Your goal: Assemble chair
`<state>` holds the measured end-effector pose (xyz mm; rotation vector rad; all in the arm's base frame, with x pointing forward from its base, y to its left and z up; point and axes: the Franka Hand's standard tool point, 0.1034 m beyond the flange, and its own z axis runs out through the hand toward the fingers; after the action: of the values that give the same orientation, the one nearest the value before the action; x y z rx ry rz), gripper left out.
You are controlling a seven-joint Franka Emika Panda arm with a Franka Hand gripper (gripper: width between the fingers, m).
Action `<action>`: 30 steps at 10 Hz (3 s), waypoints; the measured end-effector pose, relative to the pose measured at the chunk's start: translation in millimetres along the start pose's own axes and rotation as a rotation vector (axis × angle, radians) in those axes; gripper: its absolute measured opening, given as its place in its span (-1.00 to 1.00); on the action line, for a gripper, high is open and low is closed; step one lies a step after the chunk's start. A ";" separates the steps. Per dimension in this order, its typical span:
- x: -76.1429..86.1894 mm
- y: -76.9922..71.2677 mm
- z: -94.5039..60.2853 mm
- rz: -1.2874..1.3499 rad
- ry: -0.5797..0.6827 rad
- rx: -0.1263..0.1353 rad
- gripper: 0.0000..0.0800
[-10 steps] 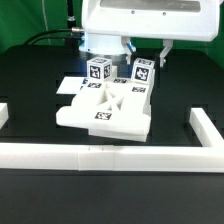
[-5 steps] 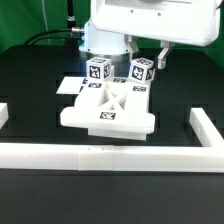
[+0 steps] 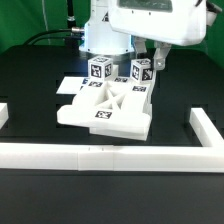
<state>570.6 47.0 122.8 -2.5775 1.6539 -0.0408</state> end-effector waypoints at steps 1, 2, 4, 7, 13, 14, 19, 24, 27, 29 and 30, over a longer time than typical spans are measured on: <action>0.0 0.1 0.1 -0.029 -0.001 0.000 -0.29; -0.2 0.5 1.1 -0.029 -0.002 -0.001 0.04; -0.3 0.5 1.9 -0.194 0.002 -0.009 0.37; 0.5 1.1 2.6 -0.417 0.002 -0.010 0.61; 6.3 -8.0 -4.1 -1.010 0.019 -0.029 0.62; 6.5 -8.0 -4.2 -1.072 0.020 -0.032 0.62; 14.4 -4.0 -3.6 -1.329 0.015 -0.037 0.62; 14.9 -3.8 -3.6 -1.302 0.016 -0.037 -0.30; 12.2 -1.3 -3.5 -1.052 0.016 -0.032 -0.30; 9.8 -0.6 -3.4 -0.810 0.023 -0.025 -0.30; 8.0 -0.7 -3.2 -0.684 0.027 -0.019 -0.30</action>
Offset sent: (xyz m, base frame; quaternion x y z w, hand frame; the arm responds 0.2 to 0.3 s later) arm 0.0045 0.0055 0.0017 -0.0338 0.0039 -0.2578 0.9656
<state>574.3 39.9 125.9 -3.0237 0.7046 -0.0990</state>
